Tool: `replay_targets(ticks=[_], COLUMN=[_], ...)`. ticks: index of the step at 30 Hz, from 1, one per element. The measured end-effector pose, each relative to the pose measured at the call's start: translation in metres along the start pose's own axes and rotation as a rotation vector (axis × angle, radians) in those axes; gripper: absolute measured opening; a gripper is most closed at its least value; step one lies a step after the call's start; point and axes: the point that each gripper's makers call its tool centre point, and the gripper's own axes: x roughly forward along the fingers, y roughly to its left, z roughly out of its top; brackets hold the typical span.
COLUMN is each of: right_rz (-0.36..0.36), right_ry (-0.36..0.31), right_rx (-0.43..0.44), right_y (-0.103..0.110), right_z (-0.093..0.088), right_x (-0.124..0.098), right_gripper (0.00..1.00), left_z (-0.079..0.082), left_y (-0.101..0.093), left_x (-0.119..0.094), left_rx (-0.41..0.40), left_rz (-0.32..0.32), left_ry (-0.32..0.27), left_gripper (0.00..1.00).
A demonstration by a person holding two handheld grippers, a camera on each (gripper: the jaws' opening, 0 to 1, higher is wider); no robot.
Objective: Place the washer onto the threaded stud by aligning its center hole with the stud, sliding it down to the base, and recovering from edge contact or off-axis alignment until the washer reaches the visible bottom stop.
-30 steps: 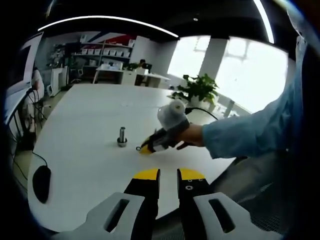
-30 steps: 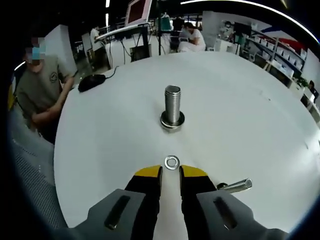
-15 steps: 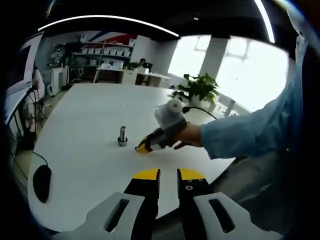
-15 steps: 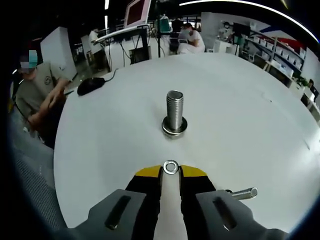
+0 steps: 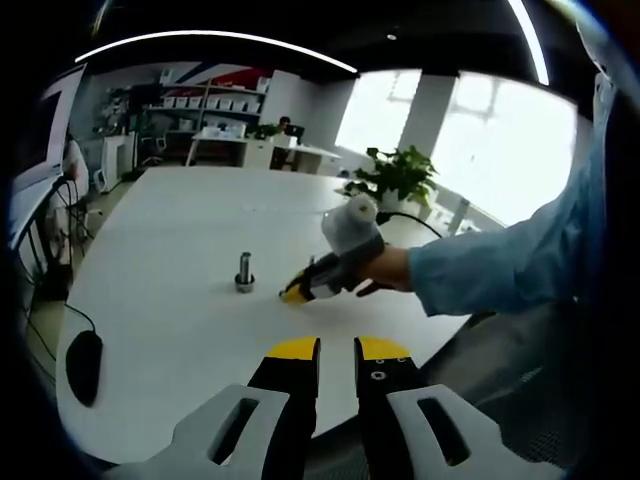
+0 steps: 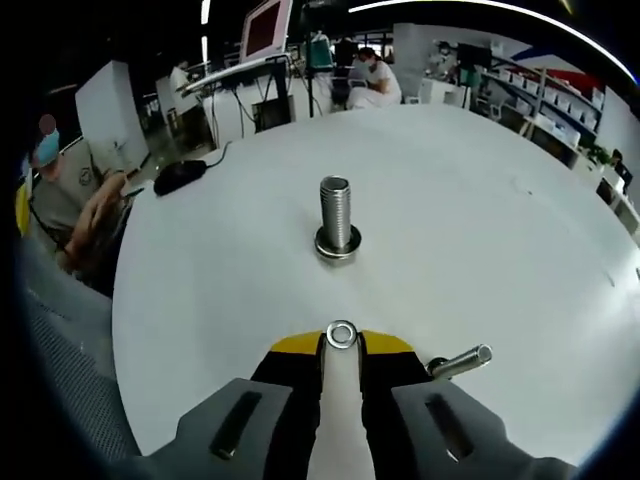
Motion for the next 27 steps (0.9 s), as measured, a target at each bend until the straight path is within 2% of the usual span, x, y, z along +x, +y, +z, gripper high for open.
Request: replay_targets(ticks=[20, 27], right_rz=[-0.084, -0.127], right_ry=[-0.088, -0.106], right_rx=[0.022, 0.037], right_y=[-0.028, -0.041], right_z=[0.025, 0.024], right_x=[-0.046, -0.057], right_gripper=[0.15, 0.15], left_z=[0.001, 0.001], left_y=[-0.002, -0.002], left_x=[0.0, 0.001], left_rx=[0.01, 0.013], left_rz=[-0.011, -0.013], left_ry=[-0.005, -0.004], left_gripper=[0.11, 0.11])
